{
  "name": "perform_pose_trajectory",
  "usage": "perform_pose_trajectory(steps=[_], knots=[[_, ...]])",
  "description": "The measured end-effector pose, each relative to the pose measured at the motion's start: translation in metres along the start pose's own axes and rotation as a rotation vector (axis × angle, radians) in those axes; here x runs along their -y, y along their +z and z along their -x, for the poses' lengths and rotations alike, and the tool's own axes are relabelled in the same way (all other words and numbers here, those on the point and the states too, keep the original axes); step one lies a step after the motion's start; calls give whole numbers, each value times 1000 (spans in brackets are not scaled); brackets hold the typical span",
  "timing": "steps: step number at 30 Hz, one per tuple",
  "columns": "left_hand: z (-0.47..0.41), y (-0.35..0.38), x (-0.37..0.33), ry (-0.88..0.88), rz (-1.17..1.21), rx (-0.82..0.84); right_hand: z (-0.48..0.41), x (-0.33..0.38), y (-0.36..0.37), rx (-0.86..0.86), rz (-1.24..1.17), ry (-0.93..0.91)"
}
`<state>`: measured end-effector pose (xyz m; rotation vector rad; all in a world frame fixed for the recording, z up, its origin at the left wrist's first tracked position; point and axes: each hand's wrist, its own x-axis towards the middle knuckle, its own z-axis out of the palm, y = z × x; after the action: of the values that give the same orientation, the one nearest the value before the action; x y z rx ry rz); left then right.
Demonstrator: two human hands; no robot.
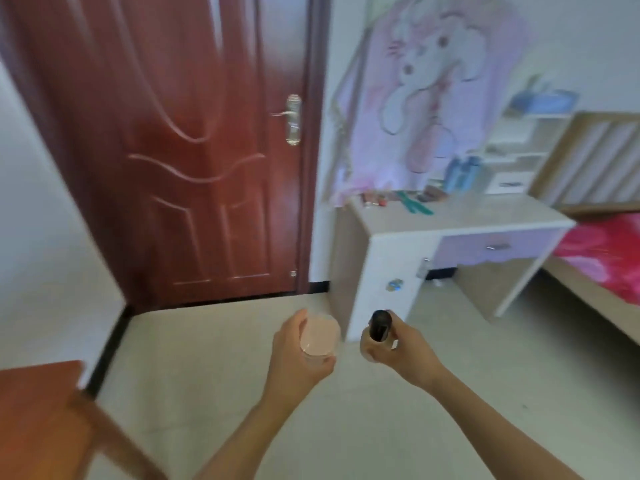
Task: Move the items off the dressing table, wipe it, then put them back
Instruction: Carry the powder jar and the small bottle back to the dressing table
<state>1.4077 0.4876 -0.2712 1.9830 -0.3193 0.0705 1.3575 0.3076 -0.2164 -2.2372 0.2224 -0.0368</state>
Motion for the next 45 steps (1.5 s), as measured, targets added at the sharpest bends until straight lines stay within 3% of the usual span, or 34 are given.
perform_pose_trajectory(steps=[6,14,26,45], knots=[[5,135,-77,95,112,182,60,-81,-128,-300,83,160],[-28,212,-122,157,150,283,65,-145,-200,-416,30,180],[-178,275,-150,98,322,198,-65,-168,-268,-340,124,155],[-302,375,-132,58,185,270,-211,-257,-329,-344,34,205]])
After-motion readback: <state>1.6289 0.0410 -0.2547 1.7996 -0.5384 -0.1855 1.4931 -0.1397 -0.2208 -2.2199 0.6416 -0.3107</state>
